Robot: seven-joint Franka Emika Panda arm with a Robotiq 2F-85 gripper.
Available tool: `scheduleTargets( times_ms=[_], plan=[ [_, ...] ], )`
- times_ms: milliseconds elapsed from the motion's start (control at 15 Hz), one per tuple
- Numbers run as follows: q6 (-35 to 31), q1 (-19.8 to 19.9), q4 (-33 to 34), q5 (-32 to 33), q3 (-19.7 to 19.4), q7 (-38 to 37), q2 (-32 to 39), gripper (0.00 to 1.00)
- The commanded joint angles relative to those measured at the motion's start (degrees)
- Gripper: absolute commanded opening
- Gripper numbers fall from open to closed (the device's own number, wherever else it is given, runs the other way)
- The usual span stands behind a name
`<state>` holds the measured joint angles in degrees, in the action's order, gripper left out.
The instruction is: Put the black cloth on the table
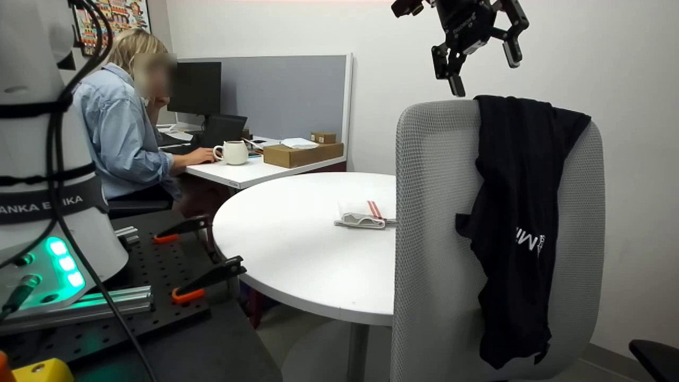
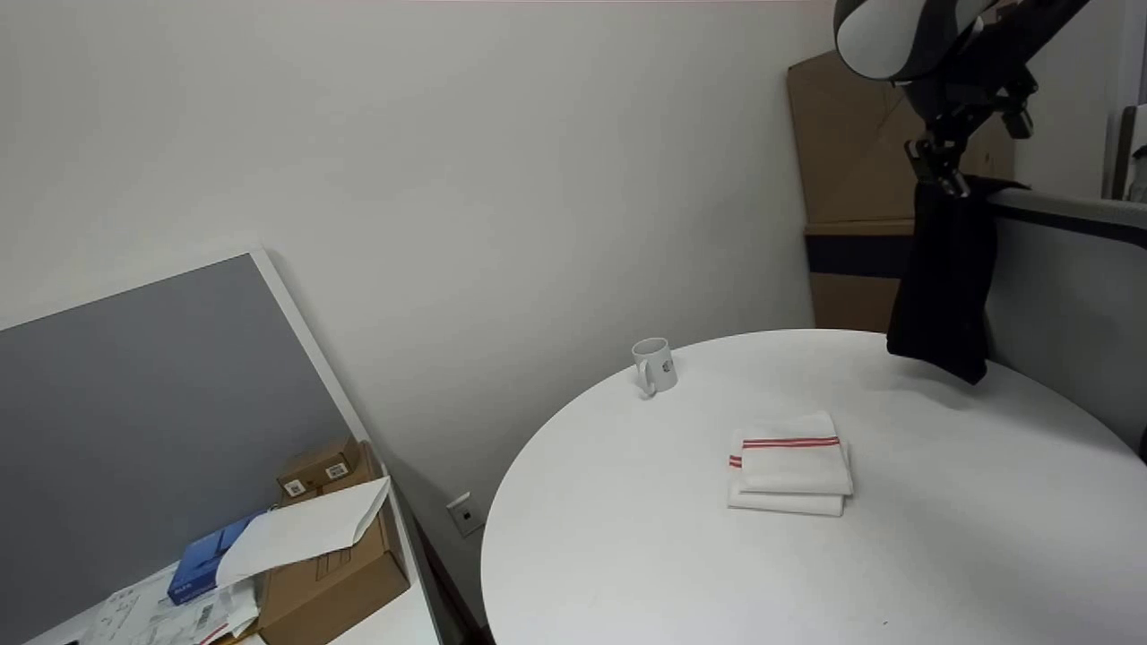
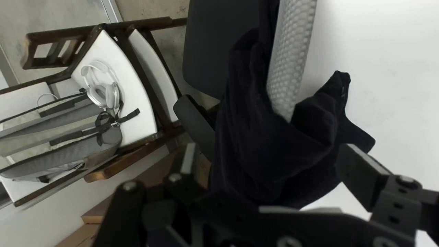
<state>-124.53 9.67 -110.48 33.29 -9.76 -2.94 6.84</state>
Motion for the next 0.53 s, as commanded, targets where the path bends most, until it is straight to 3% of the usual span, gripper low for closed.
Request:
scheduleTargets(
  times_ms=[0, 333, 467],
  plan=[
    [-0.1, 0.0, 0.8, -0.3, -0.8, -0.1, 1.5, 1.00],
    [-0.1, -0.2, 0.8, -0.7, -0.8, 0.2, 2.3, 0.89],
    [-0.1, -0.3, 0.8, -0.6, -0.8, 0.0, 2.4, 0.64]
  ],
)
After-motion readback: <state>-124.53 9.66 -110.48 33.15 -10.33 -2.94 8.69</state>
